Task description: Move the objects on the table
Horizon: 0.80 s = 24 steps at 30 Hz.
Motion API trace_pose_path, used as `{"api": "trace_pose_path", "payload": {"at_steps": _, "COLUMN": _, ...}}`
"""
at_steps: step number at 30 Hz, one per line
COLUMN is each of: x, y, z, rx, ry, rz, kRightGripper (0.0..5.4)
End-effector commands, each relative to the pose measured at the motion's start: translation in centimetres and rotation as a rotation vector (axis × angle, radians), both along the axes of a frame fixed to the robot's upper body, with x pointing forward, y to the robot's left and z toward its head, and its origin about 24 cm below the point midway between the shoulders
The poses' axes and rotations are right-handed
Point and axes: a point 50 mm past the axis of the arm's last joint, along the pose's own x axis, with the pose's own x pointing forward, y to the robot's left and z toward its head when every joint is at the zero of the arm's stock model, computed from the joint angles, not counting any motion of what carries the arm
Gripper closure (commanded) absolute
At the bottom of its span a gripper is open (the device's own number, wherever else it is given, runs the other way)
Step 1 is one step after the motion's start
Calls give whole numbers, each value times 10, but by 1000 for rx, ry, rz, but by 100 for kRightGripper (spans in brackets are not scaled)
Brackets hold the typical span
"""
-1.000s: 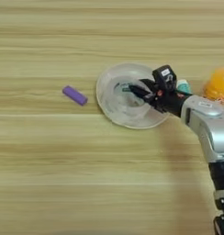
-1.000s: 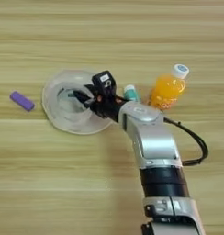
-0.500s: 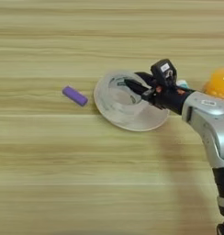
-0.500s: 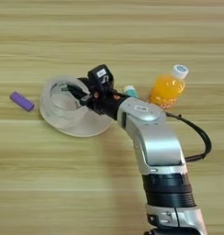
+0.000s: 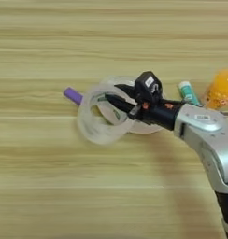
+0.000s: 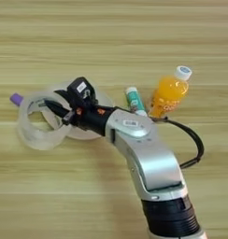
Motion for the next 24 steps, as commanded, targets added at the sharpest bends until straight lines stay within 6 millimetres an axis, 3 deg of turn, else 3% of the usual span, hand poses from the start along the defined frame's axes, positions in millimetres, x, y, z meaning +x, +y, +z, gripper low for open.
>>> {"api": "trace_pose_path", "payload": {"at_steps": 1, "x": 6, "y": 6, "z": 17, "rx": 8, "ry": -103, "rz": 19, "kRightGripper": 389}}
{"api": "trace_pose_path", "payload": {"at_steps": 14, "x": 3, "y": 20, "z": -13, "rx": -2, "ry": 8, "rz": 59, "kRightGripper": 389}}
{"api": "trace_pose_path", "payload": {"at_steps": 24, "x": 12, "y": 14, "z": -24, "rx": -39, "ry": 12, "rz": 22, "kRightGripper": 389}}
